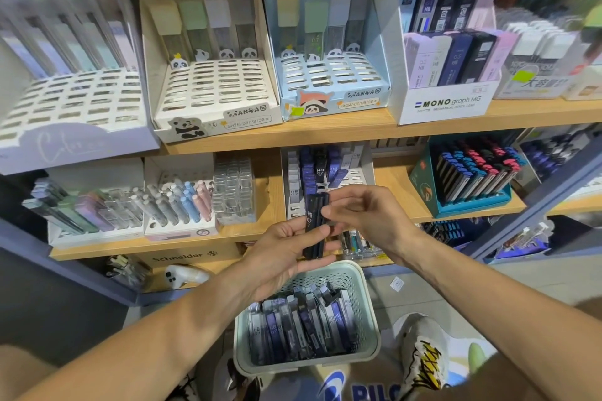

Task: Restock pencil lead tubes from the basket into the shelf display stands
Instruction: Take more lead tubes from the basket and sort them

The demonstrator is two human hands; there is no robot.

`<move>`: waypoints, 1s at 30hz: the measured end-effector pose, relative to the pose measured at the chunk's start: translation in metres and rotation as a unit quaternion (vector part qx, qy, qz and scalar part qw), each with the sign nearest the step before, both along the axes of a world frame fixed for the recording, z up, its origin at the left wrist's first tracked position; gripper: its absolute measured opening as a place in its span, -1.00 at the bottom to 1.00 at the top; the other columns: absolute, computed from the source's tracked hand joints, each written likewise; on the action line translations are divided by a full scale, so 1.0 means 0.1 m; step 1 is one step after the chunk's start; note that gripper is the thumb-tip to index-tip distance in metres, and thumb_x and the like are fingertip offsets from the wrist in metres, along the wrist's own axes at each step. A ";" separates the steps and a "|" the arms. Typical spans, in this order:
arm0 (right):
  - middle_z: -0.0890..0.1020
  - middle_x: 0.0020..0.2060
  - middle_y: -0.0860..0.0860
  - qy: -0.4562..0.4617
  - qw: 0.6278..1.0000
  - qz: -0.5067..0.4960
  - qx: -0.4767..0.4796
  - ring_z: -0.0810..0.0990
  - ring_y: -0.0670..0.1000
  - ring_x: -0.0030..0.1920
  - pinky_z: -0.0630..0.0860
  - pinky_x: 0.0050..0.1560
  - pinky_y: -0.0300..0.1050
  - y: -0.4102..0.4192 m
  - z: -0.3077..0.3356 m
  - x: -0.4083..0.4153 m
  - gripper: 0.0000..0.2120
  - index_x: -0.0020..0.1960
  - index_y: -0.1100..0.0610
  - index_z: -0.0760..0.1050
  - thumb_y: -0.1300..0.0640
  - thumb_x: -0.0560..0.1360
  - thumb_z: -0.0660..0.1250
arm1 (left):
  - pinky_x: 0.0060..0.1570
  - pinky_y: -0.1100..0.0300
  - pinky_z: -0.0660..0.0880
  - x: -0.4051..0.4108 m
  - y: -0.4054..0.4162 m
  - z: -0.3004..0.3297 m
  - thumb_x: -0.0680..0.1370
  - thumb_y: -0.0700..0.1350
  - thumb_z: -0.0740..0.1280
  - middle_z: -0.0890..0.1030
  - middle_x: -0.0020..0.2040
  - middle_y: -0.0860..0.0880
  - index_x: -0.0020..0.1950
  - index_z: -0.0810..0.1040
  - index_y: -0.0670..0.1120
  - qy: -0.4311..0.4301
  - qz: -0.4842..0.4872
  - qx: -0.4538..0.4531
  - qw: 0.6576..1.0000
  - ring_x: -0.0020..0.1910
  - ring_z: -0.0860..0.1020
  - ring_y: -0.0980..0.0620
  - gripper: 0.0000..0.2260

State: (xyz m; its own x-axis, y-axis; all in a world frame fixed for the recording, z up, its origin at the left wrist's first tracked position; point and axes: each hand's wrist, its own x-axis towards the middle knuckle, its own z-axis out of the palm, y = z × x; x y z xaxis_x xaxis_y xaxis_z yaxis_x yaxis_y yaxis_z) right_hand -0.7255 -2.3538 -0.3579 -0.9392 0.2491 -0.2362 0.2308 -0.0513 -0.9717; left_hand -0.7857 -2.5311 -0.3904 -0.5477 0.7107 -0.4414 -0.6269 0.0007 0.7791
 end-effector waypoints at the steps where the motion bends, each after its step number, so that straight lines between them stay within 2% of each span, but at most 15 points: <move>1: 0.68 -0.07 0.27 -0.004 1.000 -0.014 -0.005 0.67 0.07 -0.23 0.69 -0.10 -0.04 0.02 -0.01 0.00 -0.80 0.11 0.35 0.59 0.41 0.48 0.44 | 0.26 -0.13 0.58 0.00 0.00 -0.01 0.59 -0.24 0.39 0.69 0.24 -0.19 0.31 0.63 -0.18 -0.006 0.005 0.002 1.000 0.28 0.64 -0.20 -0.72; 3: 0.70 -0.15 0.15 -0.014 0.998 -0.058 0.010 0.68 0.04 -0.19 0.68 -0.06 -0.13 0.07 -0.02 -0.02 -0.85 0.05 0.27 0.61 0.42 0.52 0.39 | 0.23 -0.12 0.59 -0.01 0.00 -0.03 0.59 -0.26 0.39 0.70 0.22 -0.18 0.30 0.63 -0.18 -0.017 0.024 0.000 1.000 0.24 0.66 -0.19 -0.72; 5: 0.70 -0.24 0.05 0.006 0.990 -0.103 0.095 0.68 -0.01 -0.19 0.64 -0.06 -0.21 0.14 -0.03 -0.05 -0.78 0.10 0.14 0.62 0.38 0.53 0.41 | 0.20 -0.10 0.60 -0.02 -0.01 -0.07 0.58 -0.26 0.40 0.71 0.20 -0.16 0.30 0.63 -0.17 -0.017 0.047 -0.012 0.999 0.19 0.69 -0.17 -0.72; 7: 0.69 -0.24 0.01 0.048 0.969 -0.136 0.199 0.65 -0.17 -0.25 0.52 -0.18 -0.40 0.19 -0.02 -0.09 -0.69 0.19 0.02 0.58 0.31 0.52 0.45 | 0.15 -0.04 0.64 -0.02 -0.02 -0.11 0.57 -0.24 0.41 0.72 0.16 -0.19 0.30 0.64 -0.15 -0.008 0.061 -0.034 0.998 0.16 0.70 -0.14 -0.71; 9: 0.66 -0.22 -0.03 0.094 0.947 -0.144 0.273 0.60 -0.23 -0.25 0.49 -0.19 -0.45 0.21 -0.01 -0.15 -0.72 0.18 0.03 0.58 0.26 0.52 0.46 | 0.06 0.06 0.69 -0.02 -0.03 -0.15 0.57 -0.23 0.42 0.73 0.12 -0.21 0.28 0.66 -0.14 -0.004 0.070 -0.058 0.996 0.08 0.71 -0.11 -0.72; 12: 0.66 -0.20 -0.10 0.134 0.910 -0.146 0.365 0.63 -0.15 -0.20 0.55 -0.14 -0.34 0.20 -0.04 -0.26 -0.80 0.16 0.10 0.57 0.20 0.55 0.46 | -0.14 0.18 0.68 -0.02 -0.04 -0.19 0.56 -0.21 0.44 0.72 0.03 -0.18 0.24 0.70 -0.10 0.002 0.071 -0.079 0.994 -0.12 0.67 -0.01 -0.74; 16: 0.66 -0.18 -0.09 0.173 0.869 -0.109 0.450 0.58 -0.11 -0.19 0.40 -0.17 -0.46 0.18 -0.14 -0.41 -0.85 0.14 0.10 0.60 0.18 0.57 0.43 | -0.20 0.22 0.59 -0.02 -0.03 -0.20 0.57 -0.20 0.43 0.63 -0.14 -0.09 0.21 0.71 -0.09 0.009 0.056 -0.077 0.995 -0.25 0.56 0.06 -0.77; 20: 0.64 -0.14 -0.09 0.121 0.846 -0.096 0.511 0.52 -0.02 -0.07 0.43 -0.12 -0.14 0.18 -0.23 -0.57 -0.87 0.14 0.08 0.61 0.13 0.60 0.39 | -0.22 0.23 0.57 -0.02 -0.01 -0.18 0.58 -0.20 0.43 0.59 -0.18 -0.07 0.22 0.70 -0.10 0.009 0.048 -0.070 0.996 -0.27 0.52 0.06 -0.77; 23: 0.69 -0.10 -0.03 0.082 0.842 -0.085 0.526 0.53 0.02 -0.04 0.39 -0.11 -0.12 0.19 -0.27 -0.66 -0.90 0.10 0.10 0.62 0.13 0.61 0.37 | -0.23 0.23 0.57 -0.01 0.00 -0.16 0.60 -0.19 0.41 0.58 -0.20 -0.07 0.25 0.69 -0.12 0.007 0.038 -0.058 0.998 -0.28 0.51 0.06 -0.77; 26: 0.70 -0.12 0.02 0.068 0.842 -0.079 0.529 0.60 0.09 -0.01 0.53 -0.06 -0.03 0.16 -0.26 -0.69 -0.91 0.01 0.12 0.62 0.13 0.60 0.37 | -0.24 0.22 0.57 -0.01 -0.01 -0.15 0.63 -0.19 0.38 0.59 -0.19 -0.08 0.27 0.68 -0.13 0.005 0.030 -0.050 0.998 -0.27 0.52 0.05 -0.77; 30: 0.70 -0.18 0.01 0.071 0.848 -0.069 0.521 0.64 0.08 -0.10 0.60 -0.06 0.05 0.12 -0.22 -0.70 -0.90 -0.06 0.14 0.62 0.14 0.59 0.38 | -0.19 0.19 0.58 -0.02 -0.03 -0.17 0.64 -0.19 0.36 0.61 -0.16 -0.09 0.28 0.67 -0.14 0.004 0.027 -0.046 0.999 -0.24 0.54 0.04 -0.77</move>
